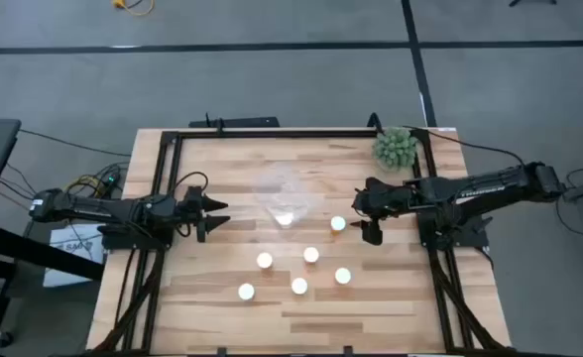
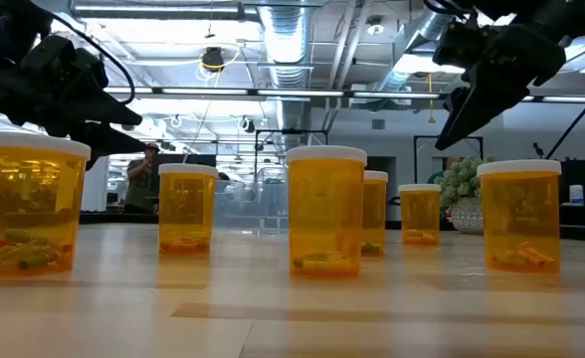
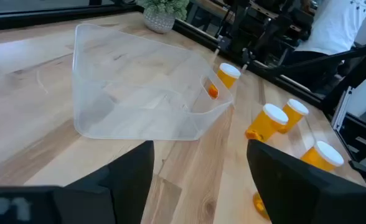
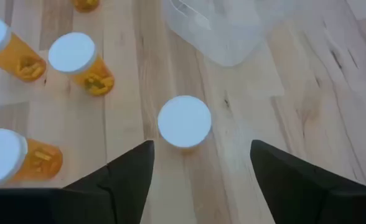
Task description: Pick and place pill bottles into a basket
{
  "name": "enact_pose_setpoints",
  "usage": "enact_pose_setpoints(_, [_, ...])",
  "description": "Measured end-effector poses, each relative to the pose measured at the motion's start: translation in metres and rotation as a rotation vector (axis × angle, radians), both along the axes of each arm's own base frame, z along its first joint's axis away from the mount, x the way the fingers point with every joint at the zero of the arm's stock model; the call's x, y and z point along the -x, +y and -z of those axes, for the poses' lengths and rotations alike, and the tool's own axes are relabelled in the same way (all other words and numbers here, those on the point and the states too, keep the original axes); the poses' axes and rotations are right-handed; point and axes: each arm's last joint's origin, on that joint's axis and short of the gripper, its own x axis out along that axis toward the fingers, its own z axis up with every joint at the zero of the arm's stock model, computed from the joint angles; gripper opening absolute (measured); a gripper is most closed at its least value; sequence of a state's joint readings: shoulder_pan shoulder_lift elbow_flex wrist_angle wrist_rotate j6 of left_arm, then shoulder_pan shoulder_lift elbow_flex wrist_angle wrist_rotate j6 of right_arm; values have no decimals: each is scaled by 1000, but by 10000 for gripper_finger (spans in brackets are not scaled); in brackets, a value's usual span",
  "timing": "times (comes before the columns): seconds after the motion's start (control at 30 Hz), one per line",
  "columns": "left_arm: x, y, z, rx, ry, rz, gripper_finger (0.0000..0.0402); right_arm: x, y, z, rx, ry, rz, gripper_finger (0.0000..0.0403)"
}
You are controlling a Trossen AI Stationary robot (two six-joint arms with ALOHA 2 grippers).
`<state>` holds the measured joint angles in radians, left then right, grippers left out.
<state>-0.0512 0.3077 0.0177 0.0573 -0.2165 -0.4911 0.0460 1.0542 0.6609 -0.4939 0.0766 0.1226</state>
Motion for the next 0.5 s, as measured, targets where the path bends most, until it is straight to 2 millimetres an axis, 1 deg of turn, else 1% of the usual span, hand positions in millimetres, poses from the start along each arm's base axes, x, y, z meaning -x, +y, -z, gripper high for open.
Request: enact_pose_setpoints(0.5, [0, 0, 0, 28, -5, -7, 247, 0, 0, 0, 1, 0, 1, 260])
